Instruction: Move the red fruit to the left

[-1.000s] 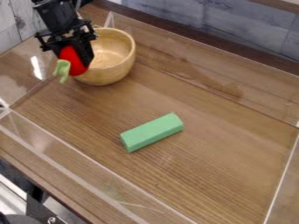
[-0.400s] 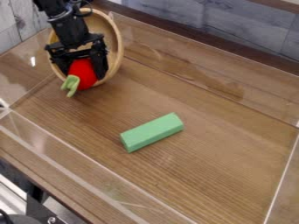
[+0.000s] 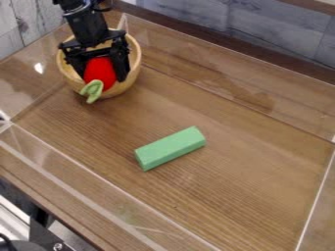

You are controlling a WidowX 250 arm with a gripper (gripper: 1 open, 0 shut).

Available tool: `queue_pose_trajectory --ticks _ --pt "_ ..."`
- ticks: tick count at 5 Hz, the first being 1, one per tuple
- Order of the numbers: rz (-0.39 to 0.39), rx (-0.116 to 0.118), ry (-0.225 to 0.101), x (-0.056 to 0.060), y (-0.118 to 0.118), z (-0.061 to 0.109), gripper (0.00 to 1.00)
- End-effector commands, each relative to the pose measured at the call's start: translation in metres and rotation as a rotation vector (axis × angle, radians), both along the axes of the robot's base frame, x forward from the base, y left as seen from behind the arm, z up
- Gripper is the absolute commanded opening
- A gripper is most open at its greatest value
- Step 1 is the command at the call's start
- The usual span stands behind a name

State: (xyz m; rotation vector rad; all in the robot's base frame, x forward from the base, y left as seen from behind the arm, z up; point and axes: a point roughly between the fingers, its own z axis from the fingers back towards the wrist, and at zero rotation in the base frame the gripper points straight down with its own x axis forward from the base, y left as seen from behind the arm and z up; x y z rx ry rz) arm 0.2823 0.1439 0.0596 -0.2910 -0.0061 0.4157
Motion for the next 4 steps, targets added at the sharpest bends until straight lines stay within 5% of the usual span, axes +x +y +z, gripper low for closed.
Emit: queue_pose_trajectory --ticks 1,4 --pt "-0.014 0.036 -0.035 0.002 0.001 0.019 1.00" --pt "0.088 0.043 -0.017 0.001 -0.004 0.039 1.00"
